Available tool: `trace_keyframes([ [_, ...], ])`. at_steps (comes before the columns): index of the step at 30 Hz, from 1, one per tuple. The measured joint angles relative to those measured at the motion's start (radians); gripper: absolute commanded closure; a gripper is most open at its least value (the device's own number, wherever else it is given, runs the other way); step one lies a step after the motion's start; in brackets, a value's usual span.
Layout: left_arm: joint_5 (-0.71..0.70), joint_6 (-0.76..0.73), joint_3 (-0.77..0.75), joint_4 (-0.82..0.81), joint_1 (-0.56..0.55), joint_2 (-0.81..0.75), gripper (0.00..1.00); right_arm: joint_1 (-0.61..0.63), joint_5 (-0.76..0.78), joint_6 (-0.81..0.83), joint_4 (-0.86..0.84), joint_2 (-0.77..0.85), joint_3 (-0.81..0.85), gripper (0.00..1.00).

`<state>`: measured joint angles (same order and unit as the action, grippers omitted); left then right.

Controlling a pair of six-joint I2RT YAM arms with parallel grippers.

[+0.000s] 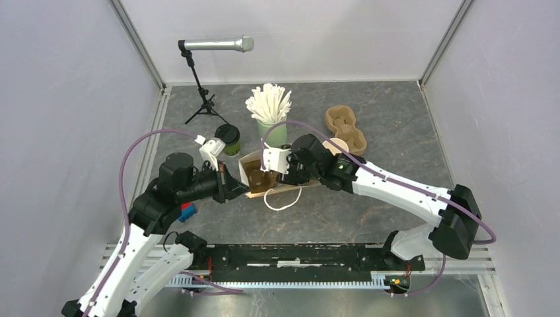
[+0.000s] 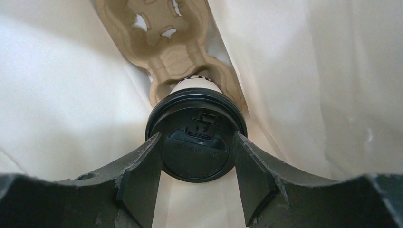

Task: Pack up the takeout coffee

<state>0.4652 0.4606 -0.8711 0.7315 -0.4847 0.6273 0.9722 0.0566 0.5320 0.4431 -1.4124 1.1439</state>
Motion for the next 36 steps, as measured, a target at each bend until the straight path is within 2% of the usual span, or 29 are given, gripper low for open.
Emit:
trace_keyframes([
  [8,0.040,0.020,-0.078,0.047,0.000,0.024,0.98,-0.002,-0.103,-0.002,0.076,0.036,0.062,0.36],
  [17,0.079,0.009,-0.008,0.052,0.000,-0.067,0.98,-0.002,-0.148,-0.004,0.079,0.148,0.010,0.48],
  [21,0.095,-0.011,0.017,0.052,0.000,-0.061,0.98,-0.002,-0.155,-0.004,0.093,0.149,-0.011,0.49],
  [30,0.086,-0.018,0.017,0.053,0.000,-0.050,0.98,0.001,-0.183,-0.026,0.115,0.150,0.031,0.30],
  [36,0.071,0.033,-0.078,0.090,0.000,0.021,0.98,0.001,-0.230,-0.076,0.108,0.180,0.109,0.18],
])
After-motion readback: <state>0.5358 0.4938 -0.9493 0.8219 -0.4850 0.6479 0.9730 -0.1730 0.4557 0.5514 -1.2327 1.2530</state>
